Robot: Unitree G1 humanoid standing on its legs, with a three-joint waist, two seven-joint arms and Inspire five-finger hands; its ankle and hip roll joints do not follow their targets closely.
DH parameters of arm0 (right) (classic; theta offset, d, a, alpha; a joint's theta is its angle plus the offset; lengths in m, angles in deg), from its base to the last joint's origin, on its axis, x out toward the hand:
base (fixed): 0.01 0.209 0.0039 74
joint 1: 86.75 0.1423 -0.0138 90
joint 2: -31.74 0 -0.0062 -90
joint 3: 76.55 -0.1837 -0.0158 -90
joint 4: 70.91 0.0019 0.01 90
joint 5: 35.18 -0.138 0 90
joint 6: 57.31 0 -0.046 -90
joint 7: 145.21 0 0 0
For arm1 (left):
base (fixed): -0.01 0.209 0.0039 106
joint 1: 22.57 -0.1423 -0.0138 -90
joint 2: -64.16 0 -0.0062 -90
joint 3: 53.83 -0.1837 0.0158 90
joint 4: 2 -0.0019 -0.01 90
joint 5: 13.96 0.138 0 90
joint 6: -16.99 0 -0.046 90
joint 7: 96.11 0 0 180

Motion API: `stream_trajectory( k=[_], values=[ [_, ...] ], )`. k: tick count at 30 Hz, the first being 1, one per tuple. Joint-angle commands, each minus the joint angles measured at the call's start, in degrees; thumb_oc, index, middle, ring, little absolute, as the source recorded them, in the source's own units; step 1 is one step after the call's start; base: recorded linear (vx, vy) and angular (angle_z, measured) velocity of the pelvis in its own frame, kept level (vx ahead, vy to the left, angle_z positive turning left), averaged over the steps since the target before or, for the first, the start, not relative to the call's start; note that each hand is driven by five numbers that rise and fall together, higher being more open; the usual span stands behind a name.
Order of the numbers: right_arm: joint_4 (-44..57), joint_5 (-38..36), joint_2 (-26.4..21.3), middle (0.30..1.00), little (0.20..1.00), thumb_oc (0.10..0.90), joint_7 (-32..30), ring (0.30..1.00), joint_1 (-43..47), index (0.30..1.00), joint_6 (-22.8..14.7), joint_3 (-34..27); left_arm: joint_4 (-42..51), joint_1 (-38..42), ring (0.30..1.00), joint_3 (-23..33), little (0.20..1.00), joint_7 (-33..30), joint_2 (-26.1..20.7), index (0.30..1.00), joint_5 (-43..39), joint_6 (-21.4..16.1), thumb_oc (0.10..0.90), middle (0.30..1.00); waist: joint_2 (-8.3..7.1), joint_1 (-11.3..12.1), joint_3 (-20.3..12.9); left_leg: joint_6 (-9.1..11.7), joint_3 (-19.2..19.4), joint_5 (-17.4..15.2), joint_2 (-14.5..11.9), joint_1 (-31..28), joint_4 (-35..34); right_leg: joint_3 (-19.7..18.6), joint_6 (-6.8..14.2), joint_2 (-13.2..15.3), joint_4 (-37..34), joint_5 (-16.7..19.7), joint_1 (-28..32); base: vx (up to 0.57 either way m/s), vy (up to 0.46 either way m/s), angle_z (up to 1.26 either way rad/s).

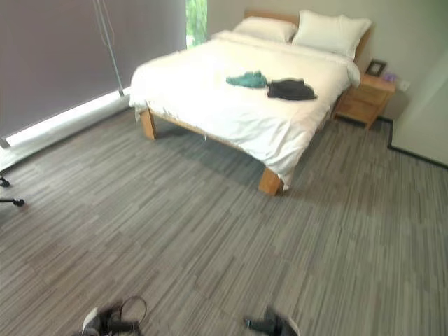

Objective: Pick up bed clothes into laundry basket.

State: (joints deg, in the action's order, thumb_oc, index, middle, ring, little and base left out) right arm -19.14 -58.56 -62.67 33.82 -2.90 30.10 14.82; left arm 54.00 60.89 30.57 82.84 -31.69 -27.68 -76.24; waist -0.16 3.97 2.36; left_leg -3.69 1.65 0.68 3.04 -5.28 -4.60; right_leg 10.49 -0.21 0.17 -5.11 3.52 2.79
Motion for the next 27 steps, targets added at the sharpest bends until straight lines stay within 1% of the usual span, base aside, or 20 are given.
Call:
stream_trajectory(
  k=[1, 2, 3, 5, 6, 11, 12, 14, 15, 16, 18, 19, 20, 21, 22, 23, 24, 25, 26, 27],
  values=[
    [6.98, 7.09, -7.55, 0.9, 0.9, 0.8, -2.38, 0.9, 3.67, 0.9, -4.47, -3.66, 5.98, 6.16, 0.9, 2.45, 0.9, -2.08, -4.44, 0.9, 0.61, -5.64, 0.8, 0.9, -0.64, -0.82, -2.77, 4.47, -2.57, 2.0, -0.57, 2.53, -0.4, -3.99, 7.1, 4.45, 1.19, 0.63, 1.42, 0.01, 0.018, -0.24],
    [10.34, 8.99, -8.21, 0.9, 0.9, 0.8, -2.43, 0.9, 3.06, 0.9, -4.37, -4.59, 9.75, 6.62, 0.9, 4.02, 0.9, -3.32, -3.51, 0.9, 0.28, -5.84, 0.8, 0.9, -0.73, -1.12, -2.65, 4.36, -2.18, 1.89, -0.63, 2.54, -0.4, -4.44, 7.12, 4.5, 0.99, 0.85, 1.25, 0.01, 0.008, -0.24],
    [10.47, 9.04, -8.21, 0.9, 0.9, 0.8, -2.44, 0.9, 2.98, 0.9, -4.28, -4.62, 9.85, 6.56, 0.9, 4.04, 0.9, -3.33, -3.48, 0.9, 0.3, -5.77, 0.8, 0.9, -0.7, -1.09, -2.65, 4.35, -2.14, 1.88, -0.64, 2.51, -0.4, -4.48, 7.12, 4.49, 0.99, 0.86, 1.26, 0.01, 0.013, -0.2],
    [15.83, 11.91, -9.04, 0.9, 0.9, 0.8, -2.07, 0.9, 1.77, 0.9, -4.15, -5.59, 15.0, 6.59, 0.9, 6.0, 0.9, -4.45, -1.97, 0.9, -1.04, -6.42, 0.8, 0.9, -0.87, -1.49, -2.36, 4.2, -1.54, 1.64, -0.79, 2.52, -0.4, -5.19, 7.18, 4.44, 0.95, 0.91, 0.93, 0.03, 0.016, -0.08],
    [19.36, 14.51, -9.29, 0.9, 0.9, 0.8, -2.04, 0.9, 0.85, 0.9, -4.47, -5.96, 18.44, 6.27, 0.9, 6.78, 0.9, -4.87, -0.69, 0.9, -1.93, -6.91, 0.8, 0.9, -0.88, -1.73, -1.91, 3.93, -0.86, 1.34, -0.9, 2.31, -0.4, -6.02, 7.22, 4.45, 1.42, 0.77, 0.5, 0.03, 0.019, -0.1],
    [24.54, 16.08, -8.32, 0.9, 0.9, 0.8, -1.84, 0.9, -0.03, 0.9, -5.15, -6.04, 20.64, 5.15, 0.9, 6.95, 0.9, -4.52, -0.01, 0.9, -3.15, -7.3, 0.8, 0.9, -1.07, -1.72, -1.05, 3.42, 0.1, 0.76, -0.85, 1.79, -0.4, -7.48, 7.09, 4.51, 1.82, 0.69, 0.23, 0.04, 0.03, -0.3],
    [25.53, 15.93, -7.13, 0.9, 0.9, 0.8, -1.88, 0.9, 0.41, 0.9, -5.59, -5.28, 20.49, 4.29, 0.9, 6.95, 0.9, -4.07, 0.49, 0.9, -3.8, -7.36, 0.8, 0.9, -1.09, -1.54, -0.61, 3.2, 0.32, 0.59, -0.86, 1.54, -0.4, -7.71, 7.14, 4.59, 1.76, 0.62, 0.26, 0.04, 0.023, -0.31],
    [26.32, 15.91, -6.57, 0.9, 0.9, 0.8, -1.84, 0.9, 0.56, 0.9, -5.68, -4.97, 20.3, 3.75, 0.9, 7.25, 0.9, -3.94, 0.42, 0.9, -3.78, -7.34, 0.8, 0.9, -1.15, -1.37, -0.42, 3.11, 0.58, 0.45, -0.79, 1.38, -0.4, -7.84, 7.19, 4.67, 1.69, 0.56, 0.37, 0.05, 0.054, -0.22],
    [27.05, 15.41, -4.85, 0.9, 0.9, 0.8, -2.39, 0.9, 1.43, 0.9, -6.09, -4.26, 19.65, 3.02, 0.9, 7.89, 0.9, -4.5, 0.34, 0.9, -3.51, -7.25, 0.8, 0.9, -1.11, -0.98, 0.25, 2.8, 0.86, 0.05, -0.57, 1.67, 0.16, -7.65, 7.41, 5.11, 2.37, 0.03, 0.14, 0.04, 0.068, -0.1],
    [27.03, 15.41, -4.81, 0.9, 0.9, 0.8, -2.4, 0.9, 1.46, 0.9, -6.1, -4.23, 19.64, 3.03, 0.9, 7.91, 0.9, -4.5, 0.31, 0.9, -3.51, -7.26, 0.8, 0.9, -1.16, -1.0, 0.26, 2.79, 0.86, 0.04, -0.55, 1.69, 0.19, -7.66, 7.42, 5.14, 2.46, -0.03, 0.09, 0.02, 0.079, -0.01],
    [27.18, 13.31, -2.78, 0.9, 0.9, 0.8, -3.28, 0.9, 3.36, 0.9, -6.2, -2.22, 18.93, 3.33, 0.9, 8.27, 0.9, -5.89, 0.45, 0.9, -4.53, -6.97, 0.8, 0.9, -0.95, -0.62, 1.45, 2.21, 0.93, -0.62, -0.44, 2.83, 1.75, -7.11, 7.59, 5.79, 6.33, -1.25, -1.53, -0.01, 0.073, -0.01],
    [27.99, 12.18, -2.05, 0.9, 0.9, 0.8, -2.56, 0.9, 5.35, 0.9, -6.25, 0.08, 18.96, 3.56, 0.9, 8.72, 0.9, -6.54, -0.03, 0.9, -3.99, -6.69, 0.8, 0.9, -0.79, -0.16, 2.25, 1.62, 1.52, -1.26, -0.44, 3.67, 2.55, -6.59, 8.09, 6.09, 11.59, -2.18, -4.24, -0.02, 0.151, -0.05],
    [29.73, 11.37, -1.71, 0.9, 0.9, 0.8, -0.64, 0.9, 6.98, 0.9, -6.38, 2.85, 20.81, 2.39, 0.9, 9.86, 0.9, -6.52, -1.08, 0.9, -3.15, -6.57, 0.8, 0.9, -0.48, 0.45, 4.43, 0.74, 2.66, -2.36, -0.53, 3.67, 3.61, -5.18, 9.8, 6.9, 24.19, 1.04, -10.58, -0.03, 0.129, -0.12],
    [29.69, 11.36, -1.7, 0.9, 0.9, 0.8, -0.64, 0.9, 7.07, 0.9, -6.39, 2.88, 20.83, 2.41, 0.9, 9.92, 0.9, -6.51, -1.09, 0.9, -3.15, -6.56, 0.8, 0.9, -0.56, 0.53, 4.23, 0.74, 2.81, -2.2, -0.51, 4.06, 3.68, -5.33, 9.78, 6.9, 24.24, 1.23, -11.02, 0.03, 0.126, -0.44],
    [29.97, 11.21, -1.37, 0.9, 0.9, 0.8, 0.09, 0.9, 8.27, 0.9, -6.35, 4.66, 21.0, 2.25, 0.9, 10.07, 0.9, -6.38, -1.45, 0.9, -3.42, -6.67, 0.8, 0.9, -0.35, 0.46, 5.2, 0.6, 3.4, -2.97, -0.67, 3.8, 4.26, -4.5, 10.66, 7.44, 28.81, 3.83, -14.46, 0.22, 0.078, -0.83],
    [30.35, 10.78, -0.94, 0.9, 0.9, 0.8, 0.62, 0.9, 9.39, 0.9, -6.03, 6.05, 20.45, 2.7, 0.9, 9.85, 0.9, -6.2, -1.85, 0.9, -3.95, -6.76, 0.8, 0.9, -0.33, -0.18, 6.4, 1.02, 4.36, -3.71, -1.18, 1.88, 4.5, -1.8, 11.11, 9.82, 28.69, 6.77, -18.99, 0.37, 0.062, -0.74],
    [30.65, 11.06, -1.23, 0.9, 0.9, 0.8, 0.82, 0.9, 9.28, 0.9, -5.92, 6.02, 20.92, 2.7, 0.9, 10.0, 0.9, -6.01, -1.98, 0.9, -3.86, -6.76, 0.8, 0.9, -0.67, -0.57, 6.64, 1.35, 4.63, -4.47, -1.27, 0.49, 4.03, -0.23, 10.78, 10.94, 25.53, 6.92, -20.31, 0.49, -0.024, -0.38],
    [31.07, 11.56, -1.63, 0.9, 0.9, 0.8, 0.79, 0.9, 8.82, 0.9, -5.8, 5.58, 21.65, 2.47, 0.9, 10.35, 0.9, -5.85, -2.09, 0.9, -3.59, -6.76, 0.8, 0.9, -0.69, -1.34, 6.77, 2.13, 4.3, -5.54, -1.88, -1.93, 3.13, 0.86, 10.59, 11.26, 20.09, 7.26, -20.58, 0.48, -0.098, 0.03],
    [30.98, 11.88, -2.02, 0.9, 0.9, 0.8, 0.44, 0.9, 8.44, 0.9, -5.84, 5.01, 22.0, 2.73, 0.9, 10.41, 0.9, -5.72, -2.22, 0.9, -3.53, -6.88, 0.8, 0.9, -0.81, -2.26, 7.18, 3.12, 3.56, -6.19, -2.61, -4.1, 2.74, 1.27, 10.95, 11.29, 15.11, 8.81, -21.51, 0.49, -0.118, 0.01],
    [30.78, 12.14, -2.16, 0.9, 0.9, 0.8, 0.1, 0.9, 8.47, 0.9, -5.63, 4.86, 21.75, 3.35, 0.9, 10.34, 0.9, -5.7, -2.4, 0.9, -3.75, -7.0, 0.8, 0.9, -1.17, -2.89, 7.46, 3.93, 3.08, -6.67, -3.15, -5.6, 2.22, 1.11, 11.55, 11.85, 12.09, 10.23, -23.02, 0.34, -0.074, 0.01]
  ],
)
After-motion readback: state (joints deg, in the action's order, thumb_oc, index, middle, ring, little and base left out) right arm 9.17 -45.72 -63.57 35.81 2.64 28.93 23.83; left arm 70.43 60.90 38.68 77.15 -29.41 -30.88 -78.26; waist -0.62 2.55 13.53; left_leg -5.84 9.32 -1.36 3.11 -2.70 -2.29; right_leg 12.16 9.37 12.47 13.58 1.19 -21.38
